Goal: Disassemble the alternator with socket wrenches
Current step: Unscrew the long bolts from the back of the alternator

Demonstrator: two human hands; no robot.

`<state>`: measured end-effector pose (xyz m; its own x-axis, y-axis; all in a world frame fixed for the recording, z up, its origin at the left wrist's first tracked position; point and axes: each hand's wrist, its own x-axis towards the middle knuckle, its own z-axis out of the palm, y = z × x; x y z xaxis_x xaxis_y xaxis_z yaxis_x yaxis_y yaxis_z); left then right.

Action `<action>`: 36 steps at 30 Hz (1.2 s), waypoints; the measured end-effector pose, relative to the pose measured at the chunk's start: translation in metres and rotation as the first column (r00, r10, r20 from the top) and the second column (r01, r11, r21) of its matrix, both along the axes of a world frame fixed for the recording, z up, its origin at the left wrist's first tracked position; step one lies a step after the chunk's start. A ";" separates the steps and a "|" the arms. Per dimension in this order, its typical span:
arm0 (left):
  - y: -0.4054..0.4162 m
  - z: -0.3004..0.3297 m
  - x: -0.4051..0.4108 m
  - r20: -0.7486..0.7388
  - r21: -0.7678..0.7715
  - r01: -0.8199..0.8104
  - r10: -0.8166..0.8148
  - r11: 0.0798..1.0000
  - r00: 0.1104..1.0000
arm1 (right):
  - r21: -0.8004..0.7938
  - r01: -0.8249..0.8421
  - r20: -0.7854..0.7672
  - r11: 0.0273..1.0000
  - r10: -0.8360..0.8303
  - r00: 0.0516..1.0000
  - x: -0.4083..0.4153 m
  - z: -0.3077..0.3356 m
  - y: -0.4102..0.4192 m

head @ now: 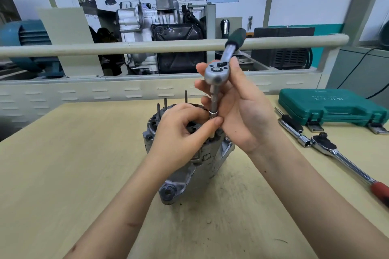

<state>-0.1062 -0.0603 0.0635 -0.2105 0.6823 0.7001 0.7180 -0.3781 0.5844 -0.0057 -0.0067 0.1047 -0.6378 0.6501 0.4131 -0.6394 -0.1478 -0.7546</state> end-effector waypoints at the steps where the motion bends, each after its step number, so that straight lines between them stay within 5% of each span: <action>1: 0.001 0.000 0.001 -0.014 0.014 -0.022 0.022 1.000 1.000 | -0.028 0.010 0.000 1.000 -0.010 1.000 0.000 0.000 0.001; 10: 0.003 -0.001 0.002 -0.039 0.057 -0.054 0.056 0.997 0.998 | -0.006 0.076 -0.090 0.997 -0.077 0.993 0.003 -0.003 0.007; 16: 0.001 0.001 -0.001 0.038 0.020 0.030 -0.031 0.999 0.999 | 0.086 0.143 0.072 0.986 -0.149 0.986 -0.001 -0.003 0.007; 27: -0.021 0.031 -0.014 -0.266 -0.087 -0.044 0.019 0.995 0.964 | 0.301 0.279 0.083 0.912 -0.316 0.945 -0.007 -0.020 0.000; 32: -0.025 0.051 -0.023 0.043 0.133 -0.101 0.096 0.986 0.994 | 0.334 0.296 0.084 0.895 -0.341 0.936 -0.008 -0.022 0.001; 36: -0.003 0.061 -0.003 0.287 0.159 0.015 -0.060 0.987 0.956 | 0.316 0.330 0.038 0.890 -0.360 0.932 -0.011 -0.025 -0.002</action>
<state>-0.1096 -0.0637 0.1248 -0.3961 0.5824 0.7099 0.5101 -0.5032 0.6975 -0.0167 -0.0083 0.0801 -0.4409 0.6913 0.5724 -0.5335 0.3110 -0.7866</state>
